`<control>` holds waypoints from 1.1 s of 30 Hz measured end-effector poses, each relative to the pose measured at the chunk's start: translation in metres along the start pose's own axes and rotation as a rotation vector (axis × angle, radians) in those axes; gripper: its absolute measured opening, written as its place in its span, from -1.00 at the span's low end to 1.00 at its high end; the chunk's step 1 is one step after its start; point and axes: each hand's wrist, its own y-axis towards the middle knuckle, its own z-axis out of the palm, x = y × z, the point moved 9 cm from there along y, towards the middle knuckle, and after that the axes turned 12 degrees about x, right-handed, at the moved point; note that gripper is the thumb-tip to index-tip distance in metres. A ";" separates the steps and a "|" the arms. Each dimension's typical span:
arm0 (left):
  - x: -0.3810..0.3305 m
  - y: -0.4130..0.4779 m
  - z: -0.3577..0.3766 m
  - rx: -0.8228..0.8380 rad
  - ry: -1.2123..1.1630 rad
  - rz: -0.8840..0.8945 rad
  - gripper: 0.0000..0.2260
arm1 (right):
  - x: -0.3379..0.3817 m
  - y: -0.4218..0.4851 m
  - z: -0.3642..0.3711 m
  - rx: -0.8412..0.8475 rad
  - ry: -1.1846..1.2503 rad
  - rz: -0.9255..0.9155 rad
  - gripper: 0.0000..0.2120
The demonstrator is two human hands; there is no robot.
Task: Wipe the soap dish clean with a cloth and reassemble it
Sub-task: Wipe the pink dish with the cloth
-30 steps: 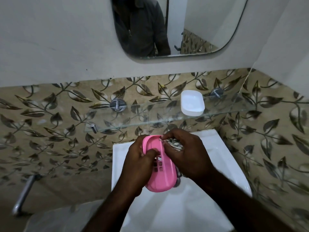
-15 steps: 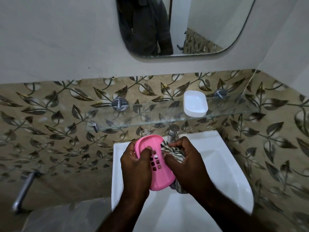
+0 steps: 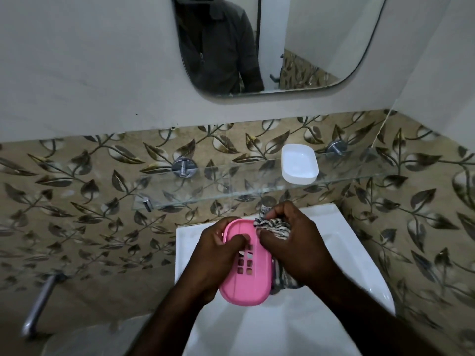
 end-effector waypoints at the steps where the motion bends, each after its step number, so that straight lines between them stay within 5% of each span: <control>1: 0.003 0.001 -0.001 0.045 -0.023 -0.026 -0.81 | -0.002 0.003 0.002 0.075 0.009 0.035 -0.78; 6: 0.017 0.004 -0.008 0.083 0.102 -0.088 -0.76 | -0.024 0.012 0.016 0.340 0.238 0.178 -0.77; 12: 0.008 -0.008 0.008 -0.003 0.600 -0.062 0.07 | -0.028 0.017 0.007 0.182 0.254 0.190 -0.77; 19: 0.020 -0.005 0.008 -0.032 0.820 -0.108 0.15 | -0.020 0.008 0.009 0.191 0.246 0.182 -0.77; 22: 0.026 0.000 0.004 -0.029 0.564 -0.091 0.11 | -0.016 0.005 0.006 0.186 0.377 0.190 -0.74; 26: 0.050 0.003 0.011 0.124 -0.349 -0.140 -0.17 | -0.011 0.002 -0.006 0.155 0.874 0.185 -0.67; 28: 0.049 0.000 0.018 0.177 -0.588 -0.114 -0.23 | -0.011 0.001 -0.012 0.141 0.971 0.146 -0.66; 33: 0.047 0.000 0.032 0.209 -0.779 -0.047 -0.22 | -0.009 -0.012 -0.010 0.129 0.574 0.050 -0.74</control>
